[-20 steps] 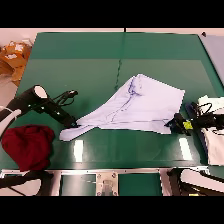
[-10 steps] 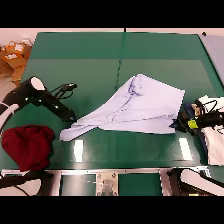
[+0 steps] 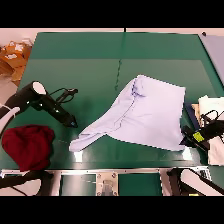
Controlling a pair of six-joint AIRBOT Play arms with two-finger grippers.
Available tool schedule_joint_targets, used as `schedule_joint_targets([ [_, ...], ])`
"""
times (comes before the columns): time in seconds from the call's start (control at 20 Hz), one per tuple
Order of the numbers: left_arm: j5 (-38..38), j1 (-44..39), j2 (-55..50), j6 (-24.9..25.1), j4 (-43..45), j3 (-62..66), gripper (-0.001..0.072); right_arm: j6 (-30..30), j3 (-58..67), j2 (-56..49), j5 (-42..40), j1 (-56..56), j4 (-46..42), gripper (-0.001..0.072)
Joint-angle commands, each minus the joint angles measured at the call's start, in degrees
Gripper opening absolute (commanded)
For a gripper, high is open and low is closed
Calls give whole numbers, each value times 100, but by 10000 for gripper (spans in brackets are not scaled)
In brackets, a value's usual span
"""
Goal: Fold the shirts.
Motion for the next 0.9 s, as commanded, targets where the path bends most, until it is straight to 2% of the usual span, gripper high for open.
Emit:
schedule_joint_targets([
  [0.0,-2,-2,-2,380,-688,-385,359,116,-44,20,-162,7,-111,11],
  [0.3,485,-59,-2,728,-1163,-874,359,107,-46,20,-273,2,-4,11],
  [0.5,822,-669,-2,824,-1036,-885,358,70,-46,20,-295,2,37,11],
  [0.7,911,-927,-2,817,-763,-885,351,72,-46,20,-339,2,44,11],
  [0.8,1150,-925,-4,817,-750,-885,118,57,-46,20,-339,4,96,10],
  [0.85,1261,-925,-2,813,-752,-883,98,-63,-46,20,-339,2,219,10],
])
